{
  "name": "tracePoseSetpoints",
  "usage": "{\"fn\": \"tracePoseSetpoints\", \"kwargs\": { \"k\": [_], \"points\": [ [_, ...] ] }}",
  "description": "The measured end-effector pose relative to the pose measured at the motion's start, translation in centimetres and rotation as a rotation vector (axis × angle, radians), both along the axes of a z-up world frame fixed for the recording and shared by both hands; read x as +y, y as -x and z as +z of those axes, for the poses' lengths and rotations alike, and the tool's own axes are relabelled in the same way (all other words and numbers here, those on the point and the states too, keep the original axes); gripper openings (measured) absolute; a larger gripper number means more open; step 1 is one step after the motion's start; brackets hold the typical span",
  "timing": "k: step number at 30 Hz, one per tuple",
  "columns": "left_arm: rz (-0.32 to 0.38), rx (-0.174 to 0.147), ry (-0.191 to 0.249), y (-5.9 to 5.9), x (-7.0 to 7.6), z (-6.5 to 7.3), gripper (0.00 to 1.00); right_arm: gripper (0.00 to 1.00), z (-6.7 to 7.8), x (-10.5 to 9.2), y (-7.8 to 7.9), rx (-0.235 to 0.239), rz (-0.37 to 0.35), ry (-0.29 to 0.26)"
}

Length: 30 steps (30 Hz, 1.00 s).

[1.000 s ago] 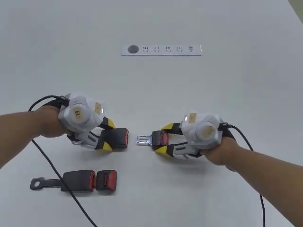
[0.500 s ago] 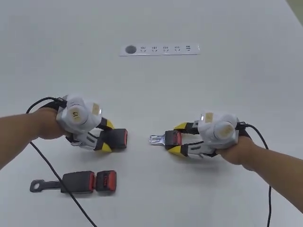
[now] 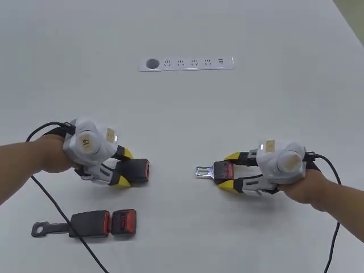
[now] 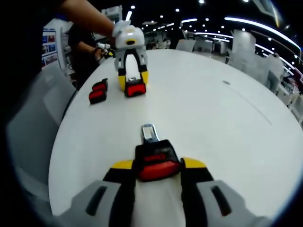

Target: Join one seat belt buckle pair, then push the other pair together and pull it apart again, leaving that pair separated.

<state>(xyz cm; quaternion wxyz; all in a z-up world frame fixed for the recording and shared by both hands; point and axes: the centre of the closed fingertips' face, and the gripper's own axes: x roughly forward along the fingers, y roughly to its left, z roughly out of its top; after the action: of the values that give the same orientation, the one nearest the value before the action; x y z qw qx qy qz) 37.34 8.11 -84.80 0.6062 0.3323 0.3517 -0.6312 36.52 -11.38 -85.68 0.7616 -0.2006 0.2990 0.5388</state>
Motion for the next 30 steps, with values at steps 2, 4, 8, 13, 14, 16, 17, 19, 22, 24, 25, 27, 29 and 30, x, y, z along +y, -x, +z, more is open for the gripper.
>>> {"fn": "tracePoseSetpoints", "kwargs": {
  "k": [2,4,8,13,14,16,17,19,22,24,25,27,29,30],
  "points": [
    [-0.007,-0.005,-0.002,0.0,0.0,0.0,0.34,0.38,0.1,-0.2,0.1,-0.004,-0.001,0.0],
    [-0.005,-0.006,-0.001,0.0,0.0,0.0,0.34,0.38,0.1,-0.3,0.1,-0.005,-0.006,-0.004],
    [0.021,0.0,-0.009,0.0,-0.1,0.0,0.35,0.39,0.1,-0.1,0.0,-0.003,-0.01,0.013],
    [0.162,0.022,-0.035,-1.0,0.2,0.2,0.41,0.57,0.8,-0.1,-0.4,0.017,-0.125,-0.008],
    [0.195,0.013,-0.017,-1.7,0.1,0.4,0.49,0.59,1.2,-0.2,-0.6,0.003,-0.155,-0.025],
    [0.247,0.018,0.037,-2.1,-0.3,1.2,0.6,0.62,1.6,-0.6,-0.9,-0.007,-0.202,-0.027],
    [0.291,0.015,0.066,-2.5,-0.3,1.7,0.64,0.64,1.8,-0.7,-1.2,-0.005,-0.237,-0.036],
    [0.349,0.012,0.102,-2.9,-0.3,2.6,0.68,0.74,2.4,-1.0,-1.8,-0.034,-0.288,-0.058],
    [0.386,-0.023,0.133,-3.4,0.0,3.5,0.74,0.79,3.4,-1.6,-2.3,-0.049,-0.394,-0.086],
    [0.444,-0.05,0.173,-3.9,0.3,4.4,0.76,0.82,4.2,-1.9,-2.6,-0.084,-0.438,-0.097],
    [0.486,-0.049,0.201,-4.0,0.5,5.0,0.77,0.83,4.5,-1.8,-2.6,-0.083,-0.45,-0.109],
    [0.545,-0.064,0.23,-4.1,1.1,5.8,0.8,0.87,4.9,-1.8,-2.4,-0.087,-0.474,-0.112],
    [0.602,-0.077,0.263,-4.2,1.7,6.5,0.82,0.91,5.4,-1.7,-2.2,-0.085,-0.511,-0.13],
    [0.62,-0.082,0.276,-4.0,1.9,6.8,0.83,0.91,5.7,-1.7,-2.2,-0.087,-0.526,-0.143]
  ]
}}
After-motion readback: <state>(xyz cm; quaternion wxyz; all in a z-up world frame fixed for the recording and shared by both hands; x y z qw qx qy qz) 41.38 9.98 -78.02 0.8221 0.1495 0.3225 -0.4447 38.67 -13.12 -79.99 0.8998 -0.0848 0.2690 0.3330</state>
